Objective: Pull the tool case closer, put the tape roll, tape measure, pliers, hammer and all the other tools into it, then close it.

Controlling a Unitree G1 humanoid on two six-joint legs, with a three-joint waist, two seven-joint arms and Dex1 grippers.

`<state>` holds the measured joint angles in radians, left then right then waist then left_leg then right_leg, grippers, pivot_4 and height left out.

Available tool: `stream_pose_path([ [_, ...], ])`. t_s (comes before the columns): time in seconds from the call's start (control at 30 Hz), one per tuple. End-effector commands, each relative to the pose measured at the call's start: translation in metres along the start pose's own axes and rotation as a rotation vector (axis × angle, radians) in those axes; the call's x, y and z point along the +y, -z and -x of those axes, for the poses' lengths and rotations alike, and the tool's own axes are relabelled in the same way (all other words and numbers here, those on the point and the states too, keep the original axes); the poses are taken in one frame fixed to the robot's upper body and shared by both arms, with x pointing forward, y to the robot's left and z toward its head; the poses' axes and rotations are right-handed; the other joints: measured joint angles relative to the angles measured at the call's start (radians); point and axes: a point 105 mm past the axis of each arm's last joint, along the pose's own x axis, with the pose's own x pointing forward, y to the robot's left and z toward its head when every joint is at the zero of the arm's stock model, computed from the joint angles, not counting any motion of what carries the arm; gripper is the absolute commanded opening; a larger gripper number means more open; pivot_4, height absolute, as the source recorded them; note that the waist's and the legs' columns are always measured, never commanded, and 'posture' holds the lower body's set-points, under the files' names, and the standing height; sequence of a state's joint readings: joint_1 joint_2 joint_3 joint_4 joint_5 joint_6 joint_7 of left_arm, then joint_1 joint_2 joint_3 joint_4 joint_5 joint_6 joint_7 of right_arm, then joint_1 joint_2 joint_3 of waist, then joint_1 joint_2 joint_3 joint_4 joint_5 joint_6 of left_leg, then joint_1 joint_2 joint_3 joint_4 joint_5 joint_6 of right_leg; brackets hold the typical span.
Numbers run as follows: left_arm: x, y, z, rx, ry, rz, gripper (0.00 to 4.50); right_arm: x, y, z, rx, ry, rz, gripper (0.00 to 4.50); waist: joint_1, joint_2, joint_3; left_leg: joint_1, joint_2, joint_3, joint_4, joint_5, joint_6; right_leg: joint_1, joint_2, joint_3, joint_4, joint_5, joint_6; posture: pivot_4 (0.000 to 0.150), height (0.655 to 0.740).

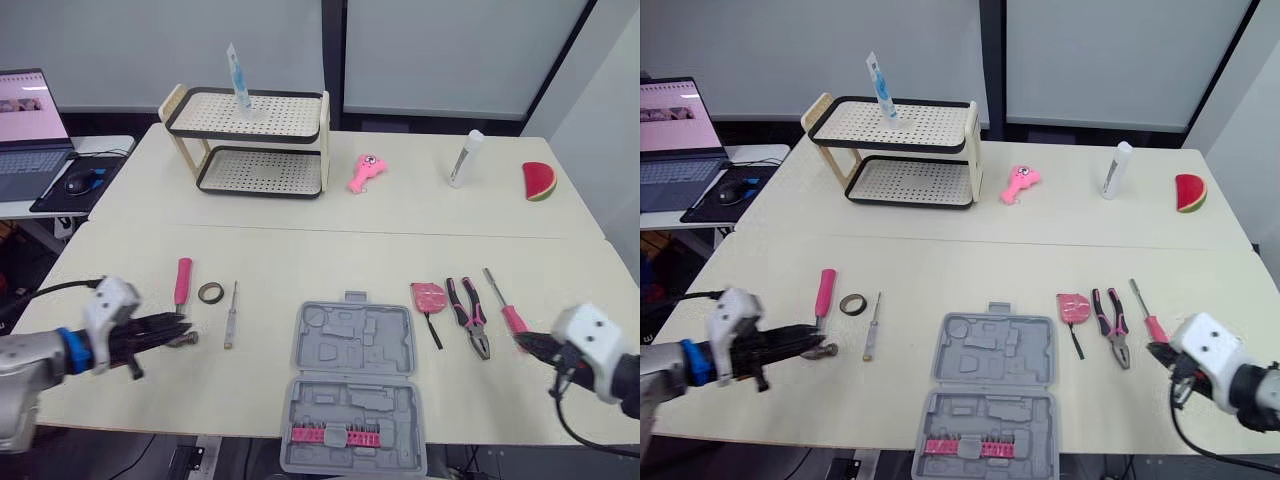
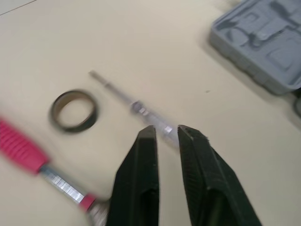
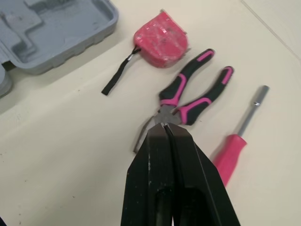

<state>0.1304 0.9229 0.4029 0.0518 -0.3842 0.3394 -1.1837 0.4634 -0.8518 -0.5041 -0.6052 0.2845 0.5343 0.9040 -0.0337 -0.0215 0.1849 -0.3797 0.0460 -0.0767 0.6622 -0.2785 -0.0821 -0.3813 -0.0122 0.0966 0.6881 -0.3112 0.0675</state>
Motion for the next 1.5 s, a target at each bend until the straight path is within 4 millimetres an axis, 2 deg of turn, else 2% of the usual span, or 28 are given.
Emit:
stream_pose_path([
  [0.03,0.024,0.011,0.043,0.0,-0.125,0.062,1.84,-0.016,-0.004,0.027,-0.047,0.027,-0.013,0.78,-0.001,0.0,0.0,0.0,0.0,0.0,0.0,0.0,0.0,0.0,0.0,0.0,0.0,0.0,0.0,0.15,0.735],
  [0.1,0.029,0.026,0.06,0.032,-0.167,0.116,2.49,-0.021,0.0,0.037,-0.037,0.028,-0.023,1.24,-0.002,0.0,0.0,0.0,0.0,0.0,-0.001,0.0,0.0,0.0,0.0,0.0,-0.001,0.0,0.0,0.15,0.735],
  [0.17,0.029,0.036,0.07,0.051,-0.187,0.144,3.03,-0.022,0.003,0.042,-0.025,0.015,-0.034,1.63,-0.001,0.0,0.0,0.0,0.0,0.001,-0.001,0.0,0.0,0.001,0.0,0.0,-0.003,0.0,0.0,0.15,0.735],
  [0.27,0.028,0.047,0.077,0.051,-0.216,0.183,4.07,-0.024,0.005,0.047,-0.013,0.0,-0.041,2.31,-0.001,-0.001,-0.001,0.0,0.001,0.001,-0.001,0.0,0.0,0.002,0.0,0.0,-0.006,0.0,0.0,0.15,0.735],
  [0.33,0.026,0.052,0.078,0.052,-0.224,0.198,4.5,-0.025,0.006,0.047,-0.009,-0.011,-0.04,2.73,0.0,-0.002,-0.001,0.0,0.001,0.001,-0.001,0.0,0.0,0.002,0.0,0.0,-0.006,0.0,0.0,0.15,0.735],
  [0.43,0.025,0.056,0.08,0.054,-0.234,0.205,4.5,-0.025,0.006,0.045,-0.006,-0.027,-0.032,3.38,0.0,-0.002,-0.001,0.0,0.001,0.001,-0.001,0.0,0.0,0.002,0.0,0.0,-0.006,0.0,0.0,0.15,0.735],
  [0.53,0.024,0.058,0.08,0.053,-0.244,0.203,4.5,-0.026,0.005,0.043,-0.008,-0.041,-0.023,4.38,0.0,-0.003,-0.002,0.0,0.001,0.001,-0.001,0.0,0.0,0.002,0.0,0.0,-0.006,0.0,0.0,0.15,0.735],
  [0.57,0.024,0.057,0.081,0.052,-0.246,0.201,4.5,-0.025,0.003,0.042,-0.013,-0.051,-0.017,4.48,0.0,-0.003,-0.002,0.0,0.001,0.001,-0.001,0.0,0.0,0.002,0.0,0.0,-0.006,0.0,0.0,0.15,0.735],
  [0.67,0.022,0.055,0.08,0.05,-0.249,0.183,4.5,-0.018,-0.017,0.033,-0.068,-0.118,0.022,4.48,-0.002,-0.002,-0.001,0.0,0.001,0.001,-0.001,0.0,0.0,0.002,0.0,0.0,-0.006,0.0,0.0,0.15,0.735],
  [0.7,0.023,0.053,0.08,0.051,-0.254,0.171,4.5,-0.014,-0.029,0.027,-0.102,-0.148,0.04,4.48,-0.003,-0.003,-0.002,0.0,0.001,0.001,-0.001,0.0,0.0,0.002,0.0,0.0,-0.006,0.0,0.0,0.15,0.735],
  [0.8,0.02,0.047,0.076,0.055,-0.24,0.129,4.5,0.004,-0.063,0.011,-0.19,-0.249,0.099,4.48,-0.01,-0.002,-0.001,0.001,0.002,0.001,-0.002,0.0,0.0,0.002,0.0,0.0,-0.006,0.0,0.0,0.15,0.735],
  [0.93,0.017,0.033,0.064,0.061,-0.201,0.078,4.5,0.025,-0.091,-0.004,-0.257,-0.348,0.136,4.48,-0.007,-0.002,-0.001,-0.001,0.002,0.001,-0.002,0.0,0.0,0.001,0.0,0.0,-0.007,0.0,0.0,0.15,0.735],
  [1.07,0.014,0.001,0.039,0.034,-0.098,-0.027,4.5,0.048,-0.119,-0.022,-0.334,-0.439,0.144,4.48,0.003,-0.002,0.001,-0.002,0.001,0.001,-0.002,0.0,-0.001,0.0,-0.001,0.0,-0.008,0.0,0.0,0.15,0.735],
  [1.17,0.015,-0.014,0.021,0.023,-0.02,-0.093,4.5,0.058,-0.129,-0.033,-0.358,-0.48,0.151,4.48,0.008,-0.002,0.002,-0.005,0.001,0.0,-0.002,0.0,-0.001,-0.004,-0.001,-0.001,-0.008,0.0,0.0,0.15,0.735],
  [1.37,0.029,-0.024,-0.01,0.033,0.071,-0.141,2.65,0.071,-0.144,-0.049,-0.402,-0.515,0.165,4.5,-0.002,-0.001,0.002,-0.01,0.001,0.0,-0.002,0.0,0.0,-0.007,-0.001,-0.001,-0.007,0.001,0.001,0.15,0.735],
  [1.5,0.036,-0.021,-0.026,0.07,0.116,-0.183,2.65,0.078,-0.152,-0.056,-0.419,-0.529,0.174,4.5,-0.008,-0.001,0.002,-0.011,0.001,0.0,-0.002,0.0,0.0,-0.009,0.001,-0.001,-0.007,0.0,0.0,0.15,0.735],
])
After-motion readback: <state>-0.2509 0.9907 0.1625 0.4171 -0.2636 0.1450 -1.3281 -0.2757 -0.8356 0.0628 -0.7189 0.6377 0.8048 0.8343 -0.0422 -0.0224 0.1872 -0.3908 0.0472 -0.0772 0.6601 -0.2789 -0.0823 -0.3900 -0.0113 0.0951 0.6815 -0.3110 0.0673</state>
